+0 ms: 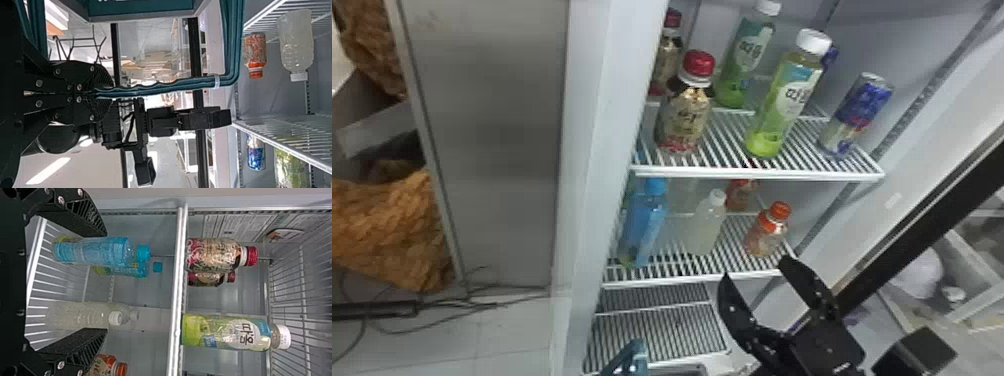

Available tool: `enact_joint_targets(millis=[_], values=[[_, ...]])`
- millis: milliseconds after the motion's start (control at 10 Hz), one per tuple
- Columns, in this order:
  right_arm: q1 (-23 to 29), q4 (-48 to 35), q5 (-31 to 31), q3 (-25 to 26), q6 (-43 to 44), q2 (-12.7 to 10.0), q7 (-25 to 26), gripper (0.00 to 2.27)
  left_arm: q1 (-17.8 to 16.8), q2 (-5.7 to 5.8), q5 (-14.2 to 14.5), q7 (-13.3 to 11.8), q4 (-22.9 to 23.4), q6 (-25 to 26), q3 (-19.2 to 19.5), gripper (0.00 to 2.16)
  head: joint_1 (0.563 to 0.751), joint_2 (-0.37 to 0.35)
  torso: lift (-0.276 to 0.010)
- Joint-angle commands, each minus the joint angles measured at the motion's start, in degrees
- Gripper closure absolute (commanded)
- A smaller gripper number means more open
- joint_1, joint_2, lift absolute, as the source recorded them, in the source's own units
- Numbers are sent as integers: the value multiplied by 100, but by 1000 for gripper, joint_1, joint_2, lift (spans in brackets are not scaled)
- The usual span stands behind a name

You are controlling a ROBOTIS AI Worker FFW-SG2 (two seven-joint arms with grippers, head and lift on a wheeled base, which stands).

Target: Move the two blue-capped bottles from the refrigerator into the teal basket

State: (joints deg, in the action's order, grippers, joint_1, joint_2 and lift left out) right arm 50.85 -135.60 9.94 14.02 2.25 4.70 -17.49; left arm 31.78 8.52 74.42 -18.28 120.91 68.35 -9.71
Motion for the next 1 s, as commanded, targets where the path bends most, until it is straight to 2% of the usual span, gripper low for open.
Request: enact_joint_targets(millis=[0,500,900], values=[[-22,11,-1,4,-14,5,0,154,0,0,2,0,9,-15,-4,1157,695,-350,-160],[-79,81,-28,-4,0,5,-53,154,0,35,11,0,9,-1,-66,1157,695,-350,-160],[-402,461,-151,-84,0,93,-202,153,-28,53,20,0,-5,-15,-101,1157,695,-350,-160]])
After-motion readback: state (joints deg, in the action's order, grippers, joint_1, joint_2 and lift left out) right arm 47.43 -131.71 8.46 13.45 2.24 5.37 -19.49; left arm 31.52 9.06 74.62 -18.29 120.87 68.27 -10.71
